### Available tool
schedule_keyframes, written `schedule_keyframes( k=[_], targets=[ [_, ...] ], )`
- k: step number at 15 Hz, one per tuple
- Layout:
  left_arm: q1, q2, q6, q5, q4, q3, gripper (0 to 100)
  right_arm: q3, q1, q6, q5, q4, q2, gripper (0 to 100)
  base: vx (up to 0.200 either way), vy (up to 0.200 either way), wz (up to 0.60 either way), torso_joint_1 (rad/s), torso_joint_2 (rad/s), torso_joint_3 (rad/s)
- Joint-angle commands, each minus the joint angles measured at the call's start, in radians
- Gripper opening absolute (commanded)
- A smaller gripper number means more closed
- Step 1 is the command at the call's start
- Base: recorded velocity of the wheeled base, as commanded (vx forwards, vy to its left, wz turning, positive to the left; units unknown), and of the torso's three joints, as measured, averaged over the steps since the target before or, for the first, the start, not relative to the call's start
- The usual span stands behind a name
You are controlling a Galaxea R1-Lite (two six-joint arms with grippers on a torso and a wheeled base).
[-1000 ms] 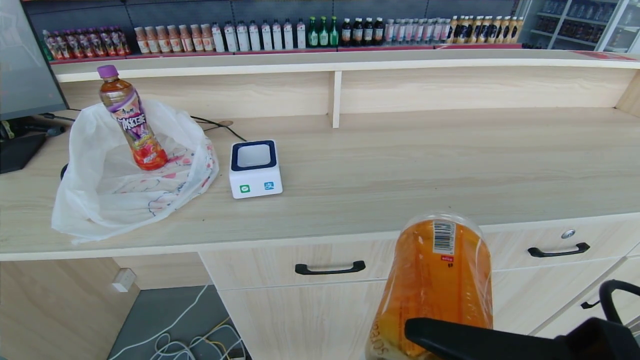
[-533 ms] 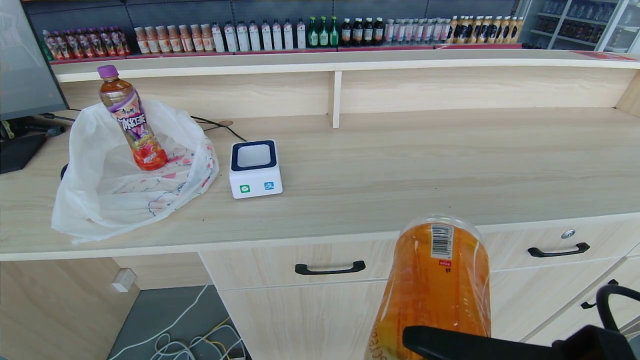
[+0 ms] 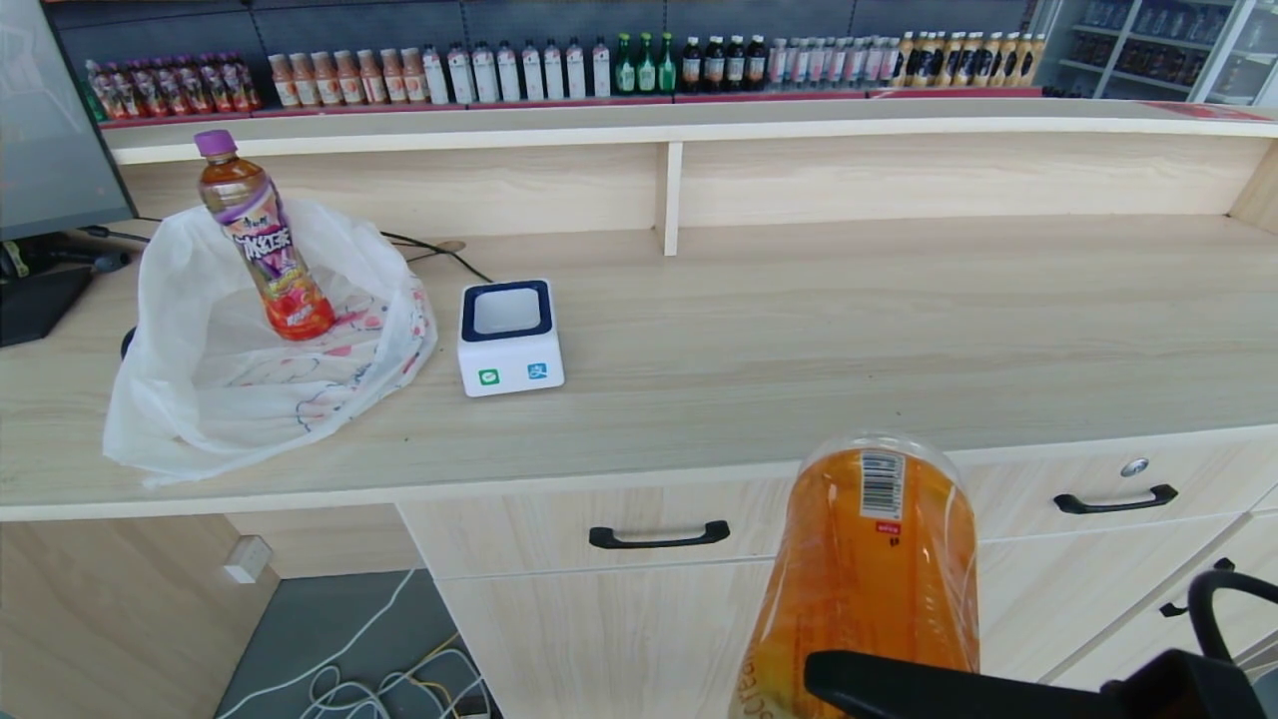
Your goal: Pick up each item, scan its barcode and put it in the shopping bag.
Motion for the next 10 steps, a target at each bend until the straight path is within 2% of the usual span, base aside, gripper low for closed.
schedule_keyframes(
  k=[1,5,10],
  targets=[
    [0.000,0.000,0.000,0.001,-0.001,0.000,100,0.002,0.000,0.002,0.000,0.000,0.002,0,0.000,0.000,0.00,0.000,0.00,0.000],
    [0.000,0.000,0.000,0.001,-0.001,0.000,100,0.013,-0.003,0.087,-0.002,0.000,0.000,0,0.000,0.000,0.00,0.000,0.00,0.000],
    [0.000,0.000,0.000,0.001,0.000,0.000,100,0.031,-0.038,0.260,-0.003,-0.002,0.002,0,0.000,0.000,0.00,0.000,0.00,0.000]
  ],
)
